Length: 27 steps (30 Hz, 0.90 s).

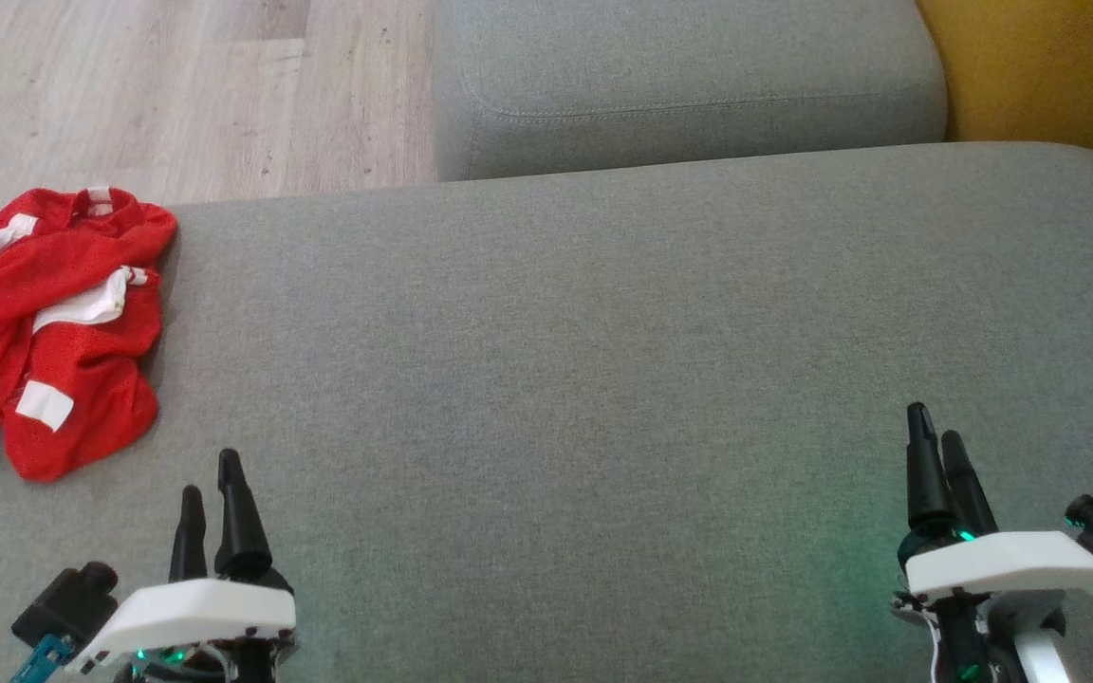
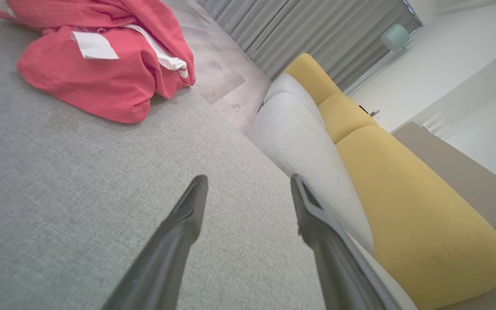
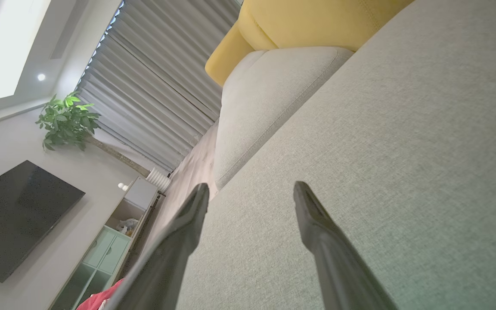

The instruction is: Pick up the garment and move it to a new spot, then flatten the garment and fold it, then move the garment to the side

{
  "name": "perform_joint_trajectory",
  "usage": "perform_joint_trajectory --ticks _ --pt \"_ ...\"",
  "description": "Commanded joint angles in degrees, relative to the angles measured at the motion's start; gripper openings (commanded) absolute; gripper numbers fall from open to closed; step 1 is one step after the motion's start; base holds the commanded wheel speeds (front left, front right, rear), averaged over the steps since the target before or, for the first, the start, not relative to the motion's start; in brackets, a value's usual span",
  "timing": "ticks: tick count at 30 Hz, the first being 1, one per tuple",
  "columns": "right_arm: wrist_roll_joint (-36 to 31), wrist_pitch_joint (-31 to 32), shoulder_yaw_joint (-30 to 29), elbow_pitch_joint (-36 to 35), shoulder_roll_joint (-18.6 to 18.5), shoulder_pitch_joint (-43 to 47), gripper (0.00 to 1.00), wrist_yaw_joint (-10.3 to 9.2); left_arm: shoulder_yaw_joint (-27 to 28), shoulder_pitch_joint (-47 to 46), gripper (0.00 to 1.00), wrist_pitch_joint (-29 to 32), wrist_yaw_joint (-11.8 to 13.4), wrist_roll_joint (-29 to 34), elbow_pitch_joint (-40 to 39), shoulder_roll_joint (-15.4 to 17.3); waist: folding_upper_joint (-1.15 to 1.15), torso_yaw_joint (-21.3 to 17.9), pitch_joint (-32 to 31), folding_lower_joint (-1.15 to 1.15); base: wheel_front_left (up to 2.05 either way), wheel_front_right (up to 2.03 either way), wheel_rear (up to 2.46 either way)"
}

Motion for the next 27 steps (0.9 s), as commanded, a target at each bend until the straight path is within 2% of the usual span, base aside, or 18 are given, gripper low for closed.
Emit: perform_joint_trajectory --ticks 1,27 --pt "-1.2 -0.7 0.9 -2.2 -0.4 -2.6 1.0 0.22 0.5 -1.2 1.0 -0.6 0.2 1.2 -2.2 0.5 0.0 0.0 0.0 0.0 0.0 0.0 0.0" --pt "-19.5 -4.9 4.9 -3.8 -0.5 -3.6 1.0 0.32 -2.3 -0.9 1.0 -4.8 3.3 19.8 -5.1 1.3 0.0 -0.5 0.0 0.0 0.0 0.0 0.0"
